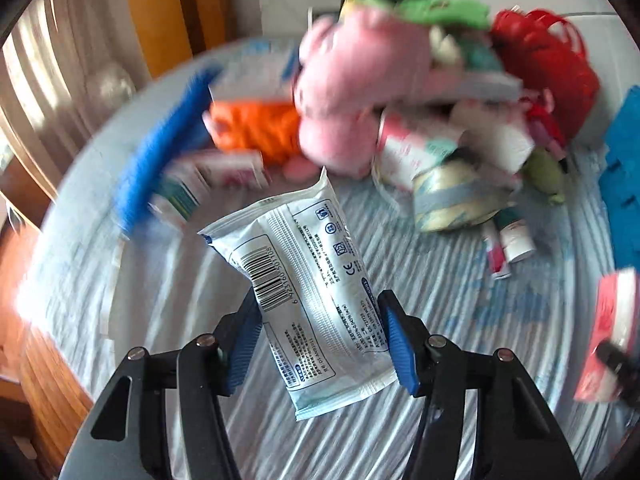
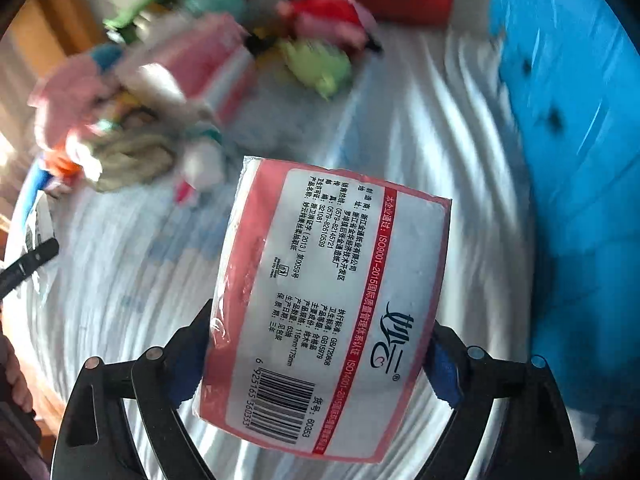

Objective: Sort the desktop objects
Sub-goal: 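Grasp the white wipes packet on the bed with the left tool, then carry the wipes packet and pink tissue pack into the blue bin, opening both tools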

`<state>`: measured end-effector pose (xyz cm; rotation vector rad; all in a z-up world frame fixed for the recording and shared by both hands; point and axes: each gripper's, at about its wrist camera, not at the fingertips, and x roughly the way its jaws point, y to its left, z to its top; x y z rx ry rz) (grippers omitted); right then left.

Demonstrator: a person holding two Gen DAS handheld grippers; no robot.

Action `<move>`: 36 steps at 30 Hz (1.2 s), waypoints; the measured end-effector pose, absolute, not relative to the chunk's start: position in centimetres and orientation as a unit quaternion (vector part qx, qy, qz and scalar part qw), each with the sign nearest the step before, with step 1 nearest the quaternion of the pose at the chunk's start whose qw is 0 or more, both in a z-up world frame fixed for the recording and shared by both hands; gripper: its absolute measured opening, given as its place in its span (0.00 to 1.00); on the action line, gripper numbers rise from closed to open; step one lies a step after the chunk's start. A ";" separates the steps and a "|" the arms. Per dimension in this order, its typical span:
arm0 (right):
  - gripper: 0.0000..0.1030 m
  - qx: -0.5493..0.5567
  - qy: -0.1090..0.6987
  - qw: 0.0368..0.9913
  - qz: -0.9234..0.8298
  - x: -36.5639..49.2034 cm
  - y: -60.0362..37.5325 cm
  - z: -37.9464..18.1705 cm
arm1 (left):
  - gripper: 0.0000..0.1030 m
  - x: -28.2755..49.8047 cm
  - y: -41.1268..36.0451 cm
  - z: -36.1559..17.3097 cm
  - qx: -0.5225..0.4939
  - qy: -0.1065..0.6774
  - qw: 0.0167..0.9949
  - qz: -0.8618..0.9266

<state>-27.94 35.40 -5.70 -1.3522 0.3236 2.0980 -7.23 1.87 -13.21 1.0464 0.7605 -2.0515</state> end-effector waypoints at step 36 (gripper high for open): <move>0.88 -0.309 -0.033 0.528 0.791 -2.9 51.6 24.2 | 0.55 -32.6 34.0 22.6 0.211 0.041 0.054 -0.975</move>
